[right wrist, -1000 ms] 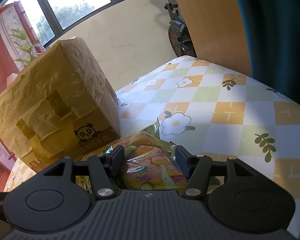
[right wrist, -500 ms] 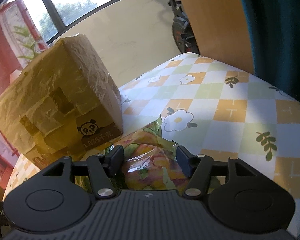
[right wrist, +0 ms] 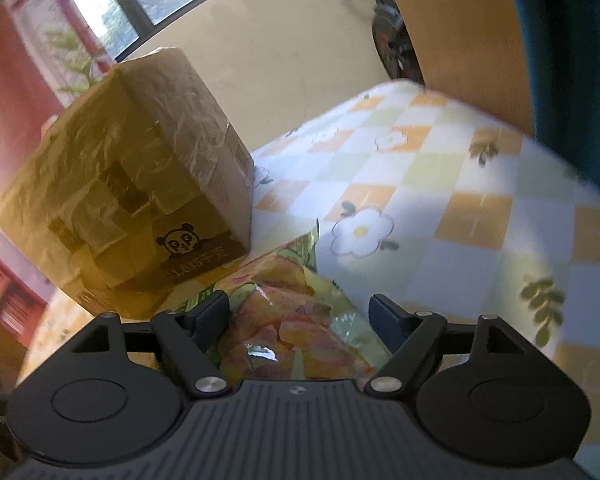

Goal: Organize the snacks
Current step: 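Grasp green chip bag with left tool while right tool grips its other end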

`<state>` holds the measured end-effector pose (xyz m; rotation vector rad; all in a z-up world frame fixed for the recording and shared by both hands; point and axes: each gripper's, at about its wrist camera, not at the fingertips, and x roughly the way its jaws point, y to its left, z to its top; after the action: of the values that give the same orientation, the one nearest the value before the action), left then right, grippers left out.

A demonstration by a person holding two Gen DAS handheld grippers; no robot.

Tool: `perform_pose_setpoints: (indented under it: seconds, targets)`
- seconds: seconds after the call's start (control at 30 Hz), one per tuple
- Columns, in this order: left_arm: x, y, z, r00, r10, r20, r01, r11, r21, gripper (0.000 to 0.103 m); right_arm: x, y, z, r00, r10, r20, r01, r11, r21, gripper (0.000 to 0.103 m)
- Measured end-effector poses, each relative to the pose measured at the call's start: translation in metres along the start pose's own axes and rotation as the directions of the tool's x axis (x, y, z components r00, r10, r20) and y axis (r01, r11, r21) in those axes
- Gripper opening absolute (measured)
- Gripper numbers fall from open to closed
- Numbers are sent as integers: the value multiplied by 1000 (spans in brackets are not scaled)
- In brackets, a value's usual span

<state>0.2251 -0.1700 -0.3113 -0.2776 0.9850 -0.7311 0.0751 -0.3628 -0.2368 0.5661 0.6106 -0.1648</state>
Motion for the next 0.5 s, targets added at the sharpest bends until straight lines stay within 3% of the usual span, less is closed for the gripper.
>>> perform_pose_setpoints:
  seconds: [0.17,0.5]
  targets:
    - [-1,3,0,1000,-2,-3,2,1000,-5,69,2,0,-2,998,48,-29,-47,997,55,80]
    - [1,10,-3,1000,-10,-8,9,1000,-26,73,-6,26,-5,998,9,-54,-16,993,-115,76]
